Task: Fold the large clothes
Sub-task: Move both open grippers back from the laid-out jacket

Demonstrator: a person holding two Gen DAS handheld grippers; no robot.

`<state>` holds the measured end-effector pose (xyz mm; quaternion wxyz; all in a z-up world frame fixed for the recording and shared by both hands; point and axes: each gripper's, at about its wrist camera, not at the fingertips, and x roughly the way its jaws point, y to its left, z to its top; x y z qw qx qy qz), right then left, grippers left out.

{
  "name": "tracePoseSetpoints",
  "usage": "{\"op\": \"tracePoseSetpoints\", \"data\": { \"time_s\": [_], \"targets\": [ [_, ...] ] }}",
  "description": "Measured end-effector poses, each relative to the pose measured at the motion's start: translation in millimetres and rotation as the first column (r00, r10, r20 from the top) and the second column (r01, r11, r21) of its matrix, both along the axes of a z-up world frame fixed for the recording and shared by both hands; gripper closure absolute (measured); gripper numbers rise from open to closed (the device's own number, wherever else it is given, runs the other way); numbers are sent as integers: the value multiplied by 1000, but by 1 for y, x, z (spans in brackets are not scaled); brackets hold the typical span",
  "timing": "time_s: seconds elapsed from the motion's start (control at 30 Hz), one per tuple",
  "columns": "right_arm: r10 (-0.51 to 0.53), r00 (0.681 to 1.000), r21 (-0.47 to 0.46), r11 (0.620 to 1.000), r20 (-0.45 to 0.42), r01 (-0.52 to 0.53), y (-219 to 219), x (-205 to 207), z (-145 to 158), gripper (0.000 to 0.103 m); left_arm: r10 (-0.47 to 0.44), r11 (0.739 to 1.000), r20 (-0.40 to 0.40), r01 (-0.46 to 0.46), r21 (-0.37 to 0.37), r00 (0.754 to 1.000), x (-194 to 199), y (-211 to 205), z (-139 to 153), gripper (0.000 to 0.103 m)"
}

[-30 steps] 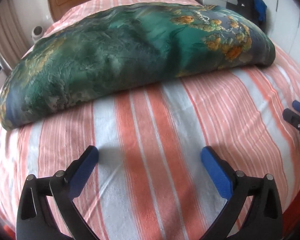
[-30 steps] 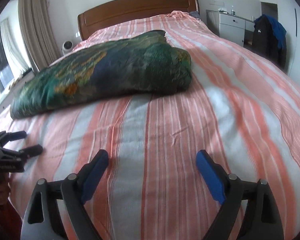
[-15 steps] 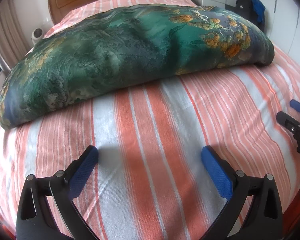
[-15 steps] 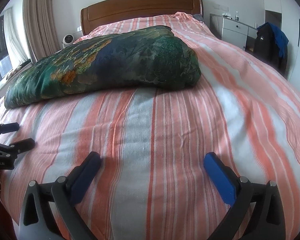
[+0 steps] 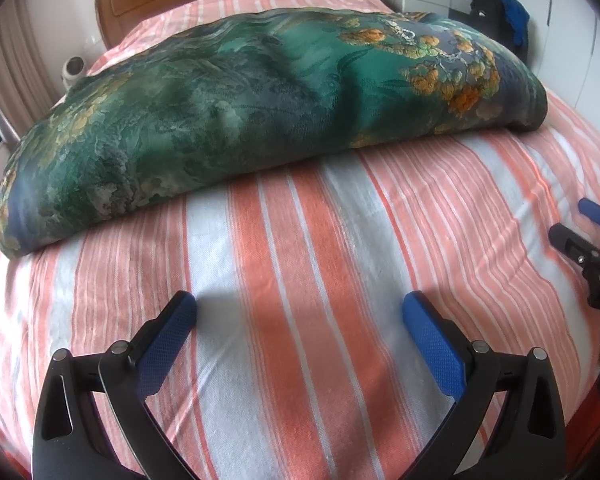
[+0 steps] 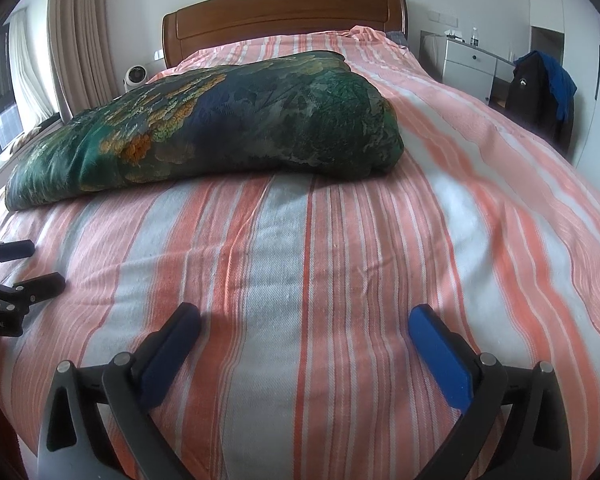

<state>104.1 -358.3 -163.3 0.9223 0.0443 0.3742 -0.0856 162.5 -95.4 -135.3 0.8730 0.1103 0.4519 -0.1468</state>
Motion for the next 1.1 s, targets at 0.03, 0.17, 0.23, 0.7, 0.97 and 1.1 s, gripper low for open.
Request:
{"op": "tracePoseSetpoints", "data": {
  "time_s": [0.03,0.17,0.23,0.7,0.97,1.1],
  "targets": [
    [1,1000,-4,1000,-1,-1,1,0,0,0,-5,1000,-16,5,-4,1000,0,3,3,0],
    [1,1000,-15,1000,-2,-1,4,0,-1,0,-164,986,-3,164,-20,986,-1,17,21,1],
    [0,1000,-19,1000,-2,0,5,0,-1,0,-321,943,7,319,95,947,0,15,22,1],
    [-6,1000,-28,1000,4,6,8,0,-4,0,-400,913,42,402,-74,916,62,68,0,0],
    [-5,1000,-32,999,5,6,9,1,-5,0,-399,912,37,401,-92,916,61,72,0,0],
    [-5,1000,-32,999,5,5,8,0,-5,0,-399,912,38,401,-91,916,64,76,0,0]
  ]
}}
